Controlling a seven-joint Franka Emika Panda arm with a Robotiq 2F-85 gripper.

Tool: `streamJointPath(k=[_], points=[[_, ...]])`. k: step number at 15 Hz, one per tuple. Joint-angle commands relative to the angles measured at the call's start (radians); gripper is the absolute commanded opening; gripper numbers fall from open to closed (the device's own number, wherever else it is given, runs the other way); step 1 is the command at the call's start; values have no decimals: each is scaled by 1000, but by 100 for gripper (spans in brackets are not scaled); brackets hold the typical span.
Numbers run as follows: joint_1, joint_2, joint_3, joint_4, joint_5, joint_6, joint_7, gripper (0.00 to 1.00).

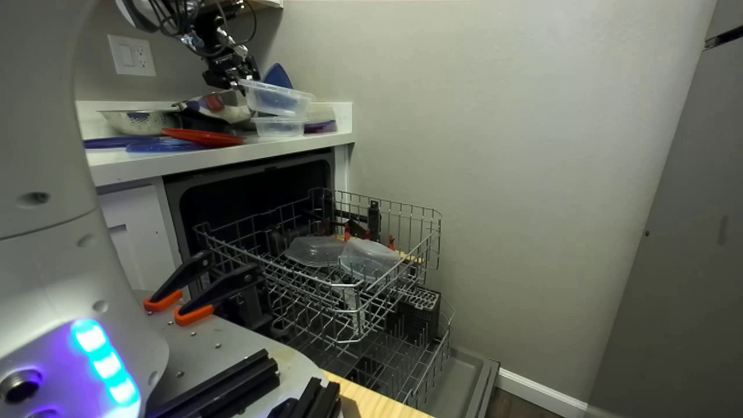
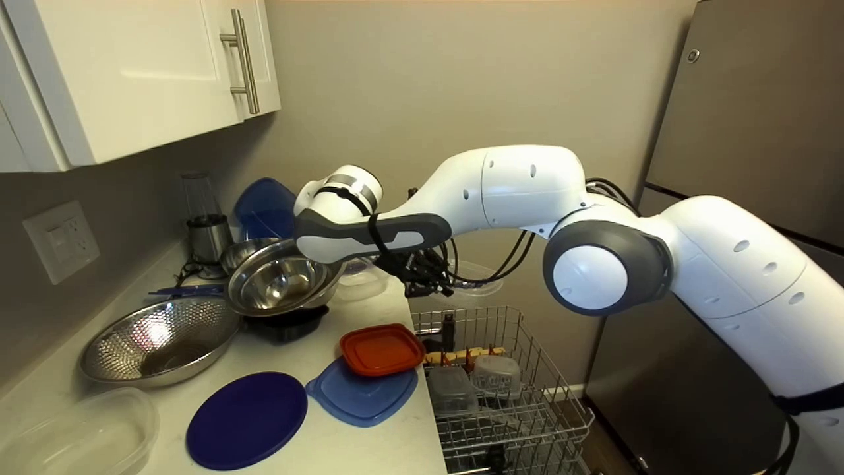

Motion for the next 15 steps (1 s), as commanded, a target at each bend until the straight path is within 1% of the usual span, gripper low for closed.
streamJointPath(k=[1, 4, 5, 6, 7, 9, 10, 15], points=[[71, 23, -23, 83, -161, -65, -231, 2], [120, 25, -41, 100, -314, -21, -406, 2], [124, 20, -42, 101, -347, 16, -428, 2], [121, 7, -33, 89, -364, 57, -413, 2], [120, 11, -29, 111, -368, 97, -389, 2], [111, 17, -20, 153, -345, 185, -346, 2], [101, 0, -10, 140, -333, 235, -316, 2], [91, 2, -2, 181, -322, 400, -270, 2]])
